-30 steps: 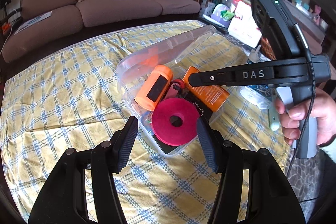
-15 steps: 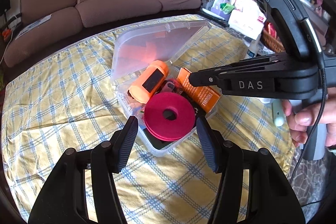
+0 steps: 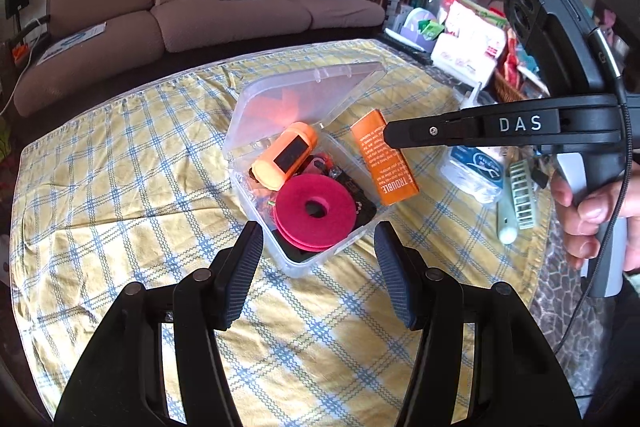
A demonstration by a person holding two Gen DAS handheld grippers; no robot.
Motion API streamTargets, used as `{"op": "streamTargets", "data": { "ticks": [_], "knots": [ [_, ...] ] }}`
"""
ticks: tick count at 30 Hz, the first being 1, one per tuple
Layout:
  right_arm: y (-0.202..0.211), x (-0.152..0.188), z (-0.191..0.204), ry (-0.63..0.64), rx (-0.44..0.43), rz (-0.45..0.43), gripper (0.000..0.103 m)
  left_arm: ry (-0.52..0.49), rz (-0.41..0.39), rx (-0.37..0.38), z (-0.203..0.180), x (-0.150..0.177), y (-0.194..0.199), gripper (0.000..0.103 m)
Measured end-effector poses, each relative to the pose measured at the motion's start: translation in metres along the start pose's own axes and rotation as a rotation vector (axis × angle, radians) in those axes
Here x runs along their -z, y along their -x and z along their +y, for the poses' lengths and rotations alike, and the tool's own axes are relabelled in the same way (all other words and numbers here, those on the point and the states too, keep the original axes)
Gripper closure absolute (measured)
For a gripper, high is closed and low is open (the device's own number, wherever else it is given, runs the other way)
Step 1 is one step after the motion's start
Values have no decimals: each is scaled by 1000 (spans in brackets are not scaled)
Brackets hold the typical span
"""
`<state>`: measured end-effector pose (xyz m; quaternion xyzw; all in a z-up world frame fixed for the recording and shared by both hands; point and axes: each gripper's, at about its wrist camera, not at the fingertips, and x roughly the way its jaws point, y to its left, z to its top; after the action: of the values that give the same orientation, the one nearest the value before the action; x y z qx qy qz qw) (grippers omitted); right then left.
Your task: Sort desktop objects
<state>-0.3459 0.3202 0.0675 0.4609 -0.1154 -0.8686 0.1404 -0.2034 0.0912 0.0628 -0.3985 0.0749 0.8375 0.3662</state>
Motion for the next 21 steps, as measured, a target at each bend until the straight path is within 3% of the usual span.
{"op": "streamTargets", "data": {
  "ticks": [4,8,14,15,16,18,21],
  "knots": [
    [21,15,16,83,-20,28,99,-18,0,-10,-6,3,16,49],
    [12,40,39,185,-13,100,99,7,3,-21,0,8,27,49],
    [10,22,25,92,13,3,94,29,25,-27,9,15,27,49],
    [7,15,23,80,21,-23,91,30,25,-27,9,15,25,49],
    [2,8,23,72,24,-37,73,34,23,-27,9,16,23,49],
    [-11,-4,25,78,14,-50,50,50,20,-18,10,16,16,48],
    [-30,-14,38,148,29,-75,47,62,12,0,11,16,7,48]
  ]
}}
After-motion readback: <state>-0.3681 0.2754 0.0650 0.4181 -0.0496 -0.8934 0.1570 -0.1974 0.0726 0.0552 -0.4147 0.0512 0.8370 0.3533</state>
